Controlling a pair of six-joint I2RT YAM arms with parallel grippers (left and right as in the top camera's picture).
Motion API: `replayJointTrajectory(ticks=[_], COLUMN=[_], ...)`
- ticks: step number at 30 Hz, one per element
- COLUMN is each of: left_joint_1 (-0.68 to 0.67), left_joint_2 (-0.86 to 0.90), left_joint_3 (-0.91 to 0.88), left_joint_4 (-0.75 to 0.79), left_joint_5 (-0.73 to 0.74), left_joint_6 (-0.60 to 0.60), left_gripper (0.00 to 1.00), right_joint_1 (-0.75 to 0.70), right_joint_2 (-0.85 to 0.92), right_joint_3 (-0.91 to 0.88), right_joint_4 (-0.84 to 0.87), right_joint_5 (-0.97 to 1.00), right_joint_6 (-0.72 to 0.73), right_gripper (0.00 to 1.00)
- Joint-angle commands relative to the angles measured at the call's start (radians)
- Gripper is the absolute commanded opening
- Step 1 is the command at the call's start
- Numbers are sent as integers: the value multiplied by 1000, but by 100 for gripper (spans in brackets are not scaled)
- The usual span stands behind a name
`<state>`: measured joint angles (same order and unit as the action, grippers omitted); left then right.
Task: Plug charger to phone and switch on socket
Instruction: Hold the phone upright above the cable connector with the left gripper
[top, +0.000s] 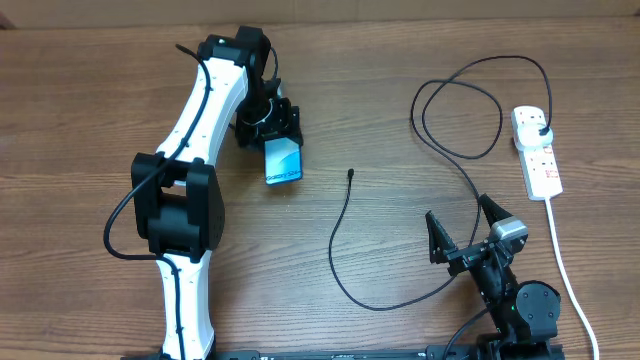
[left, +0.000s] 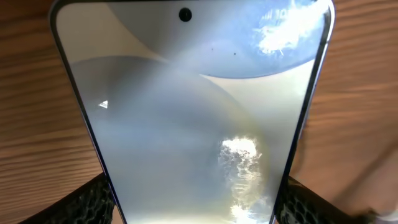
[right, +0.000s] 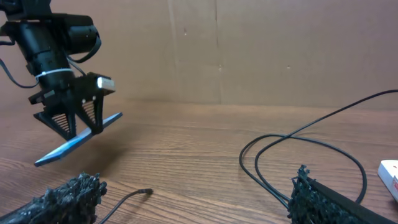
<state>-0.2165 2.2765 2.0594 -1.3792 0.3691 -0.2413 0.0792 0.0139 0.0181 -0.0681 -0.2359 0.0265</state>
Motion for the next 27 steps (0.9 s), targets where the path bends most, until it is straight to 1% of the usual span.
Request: replayJointTrajectory(ticks=[1, 4, 7, 8, 10, 13, 14, 15, 23, 27], left_joint_1=[3, 15, 20, 21, 21, 21, 22, 22, 19, 20], left_joint_2=[-6, -6, -6, -6, -6, -6, -6, -6, -6, -6], left_joint_3=[38, 38, 38, 38, 38, 38, 38, 38, 38, 38], left_joint_4=[-12, -26, -41, -51, -63, -74, -88, -96, -112, -113], left_joint_5=[247, 391, 475, 512, 555, 598, 622, 645, 734, 755], left_joint_6=[-37, -37, -37, -45, -103, -168, -193, -204, -212, -212], left_gripper=[59, 53, 52, 49, 36, 27, 22, 20, 18, 17], right_joint_1=[-2, -2, -2, -2, -2, -2, -2, -2, -2, -2], right_joint_2=[-9, -9, -9, -9, -9, -9, -9, -9, -9, -9], right_joint_3=[-10, -10, -10, -10, -10, -10, -10, -10, -10, -10], right_joint_4=[7, 7, 7, 7, 7, 7, 7, 7, 7, 7], right_joint_5=[0, 0, 0, 0, 0, 0, 0, 0, 0, 0], right_joint_6=[7, 7, 7, 7, 7, 7, 7, 7, 7, 7], right_gripper=[100, 100, 100, 100, 100, 100, 100, 100, 100, 100])
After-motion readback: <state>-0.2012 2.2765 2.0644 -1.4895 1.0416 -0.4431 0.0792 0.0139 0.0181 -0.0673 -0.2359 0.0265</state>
